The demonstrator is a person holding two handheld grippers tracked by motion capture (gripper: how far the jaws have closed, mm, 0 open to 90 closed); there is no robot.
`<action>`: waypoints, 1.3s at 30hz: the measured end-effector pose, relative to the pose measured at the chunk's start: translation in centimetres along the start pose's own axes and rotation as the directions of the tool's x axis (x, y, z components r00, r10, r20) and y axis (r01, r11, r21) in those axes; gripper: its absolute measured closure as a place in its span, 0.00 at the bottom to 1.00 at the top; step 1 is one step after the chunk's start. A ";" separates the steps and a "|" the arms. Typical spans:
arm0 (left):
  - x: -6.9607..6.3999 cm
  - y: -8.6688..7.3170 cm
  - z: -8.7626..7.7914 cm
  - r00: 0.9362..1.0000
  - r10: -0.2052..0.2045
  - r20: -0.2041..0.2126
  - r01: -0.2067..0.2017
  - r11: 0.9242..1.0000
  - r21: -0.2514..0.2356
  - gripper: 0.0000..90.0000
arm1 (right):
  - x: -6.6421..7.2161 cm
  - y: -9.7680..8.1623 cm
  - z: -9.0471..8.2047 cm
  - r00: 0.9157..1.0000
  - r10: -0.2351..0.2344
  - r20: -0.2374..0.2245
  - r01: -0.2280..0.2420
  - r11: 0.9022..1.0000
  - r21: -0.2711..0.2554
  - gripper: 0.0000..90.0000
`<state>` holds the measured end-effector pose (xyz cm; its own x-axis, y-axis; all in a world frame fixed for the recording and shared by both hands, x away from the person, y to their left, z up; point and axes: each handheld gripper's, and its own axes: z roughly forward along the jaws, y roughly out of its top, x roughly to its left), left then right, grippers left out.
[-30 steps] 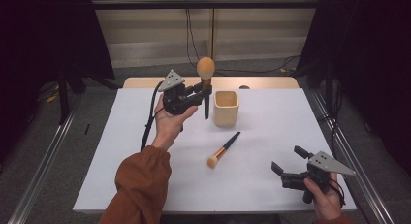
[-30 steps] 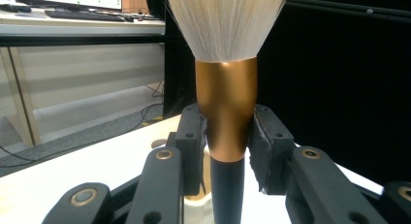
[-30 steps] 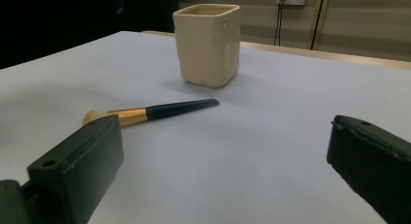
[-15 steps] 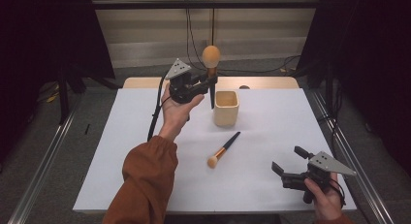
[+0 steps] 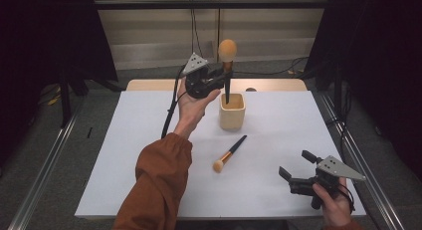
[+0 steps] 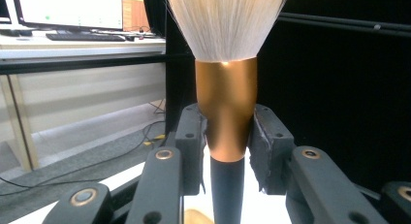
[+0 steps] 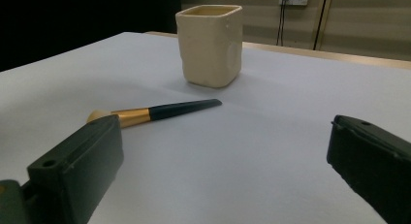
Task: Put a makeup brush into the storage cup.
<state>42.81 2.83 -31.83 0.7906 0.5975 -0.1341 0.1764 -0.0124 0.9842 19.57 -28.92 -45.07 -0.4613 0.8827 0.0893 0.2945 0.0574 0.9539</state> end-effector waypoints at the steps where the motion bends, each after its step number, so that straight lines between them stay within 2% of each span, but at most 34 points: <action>1: -0.1 0.1 0.1 1.000 0.003 -0.001 -0.003 1.000 0.000 0.76 | 0.0 0.0 0.0 1.000 0.001 0.001 -0.001 1.000 0.002 0.00; 6: 0.2 0.2 0.7 1.000 -0.005 0.001 0.005 1.000 -0.008 0.76 | 0.0 0.0 -0.1 1.000 0.002 0.000 -0.002 1.000 0.001 0.00; 9: 0.4 -0.1 0.9 1.000 -0.003 -0.006 0.003 1.000 0.004 0.76 | 0.0 0.0 -0.1 1.000 0.001 -0.001 -0.001 1.000 0.001 0.00; 11: 0.7 -0.4 1.2 1.000 0.015 -0.009 -0.014 1.000 0.026 0.76 | 0.0 0.0 -0.1 1.000 0.002 -0.001 -0.002 1.000 0.001 0.00; 13: 1.0 -0.6 1.4 1.000 -0.006 -0.002 0.006 1.000 0.026 0.76 | 0.0 0.0 -0.1 1.000 0.003 0.001 -0.003 1.000 0.000 0.00; 17: 1.3 -1.0 1.8 1.000 0.007 -0.003 -0.006 0.999 0.041 0.76 | 0.0 0.0 -0.1 1.000 0.006 0.002 -0.006 1.000 -0.003 0.00; 22: 1.4 -1.9 2.4 1.000 0.022 -0.011 -0.021 0.998 0.067 0.76 | -0.1 0.0 -0.1 1.000 0.006 0.001 -0.006 1.000 -0.001 0.00; 25: 1.5 -2.3 2.5 1.000 0.015 -0.016 -0.014 0.998 0.068 0.76 | 0.0 0.0 -0.2 1.000 0.006 0.001 -0.006 1.000 -0.002 0.00; 27: 1.7 -2.5 2.5 1.000 -0.008 -0.003 0.008 0.998 0.070 0.76 | 0.0 0.0 -0.2 1.000 0.008 0.002 -0.008 1.000 -0.002 0.00; 30: 1.7 -3.0 2.5 1.000 0.002 -0.014 -0.001 0.997 0.073 0.76 | 0.0 -0.1 -0.2 1.000 0.010 0.000 -0.010 1.000 0.000 0.00; 31: 1.9 -3.2 2.6 1.000 -0.014 -0.012 0.015 0.998 0.067 0.76 | -0.1 -0.1 -0.1 1.000 0.011 0.001 -0.011 1.000 0.000 0.00; 34: 2.0 -3.7 2.6 1.000 -0.023 -0.014 0.024 0.997 0.074 0.76 | 0.0 -0.1 -0.1 1.000 0.008 0.001 -0.008 1.000 0.001 0.00; 39: 1.7 -4.7 3.0 1.000 -0.004 -0.019 0.006 0.994 0.107 0.76 | 0.0 0.0 -0.1 1.000 0.006 -0.001 -0.006 1.000 0.004 0.00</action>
<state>45.09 1.55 -37.04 0.7787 0.6125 -0.1360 0.2429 -0.0944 0.9655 19.45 -28.99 -45.07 -0.4608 0.8824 0.0949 0.3002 0.0543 0.9523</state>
